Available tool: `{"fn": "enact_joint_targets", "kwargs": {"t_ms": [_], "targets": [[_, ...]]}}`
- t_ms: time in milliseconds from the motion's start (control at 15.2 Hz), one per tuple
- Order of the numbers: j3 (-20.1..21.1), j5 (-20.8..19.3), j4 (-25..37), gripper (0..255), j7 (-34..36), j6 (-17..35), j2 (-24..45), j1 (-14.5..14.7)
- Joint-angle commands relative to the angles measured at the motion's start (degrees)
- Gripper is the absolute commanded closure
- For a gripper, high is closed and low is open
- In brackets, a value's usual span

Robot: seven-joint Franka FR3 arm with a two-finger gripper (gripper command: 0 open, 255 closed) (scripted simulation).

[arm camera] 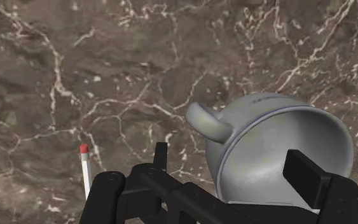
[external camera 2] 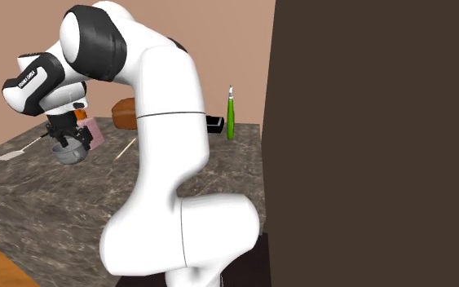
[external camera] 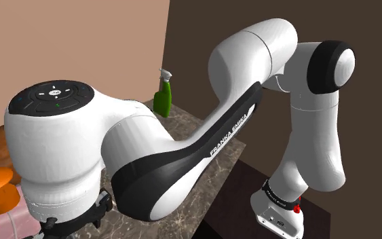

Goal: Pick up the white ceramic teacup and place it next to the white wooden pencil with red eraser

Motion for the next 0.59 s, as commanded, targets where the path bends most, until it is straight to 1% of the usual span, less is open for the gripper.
{"fn": "enact_joint_targets", "kwargs": {"t_ms": [0,66,528], "targets": [[1.13,1.58,0.91,0,-0.95,-2.36,-1.81,-0.84],[1.59,2.27,1.36,0,-1.36,-3.42,-2.60,-1.18],[1.58,2.27,1.36,0,-1.36,-3.42,-2.60,-1.17]]}}
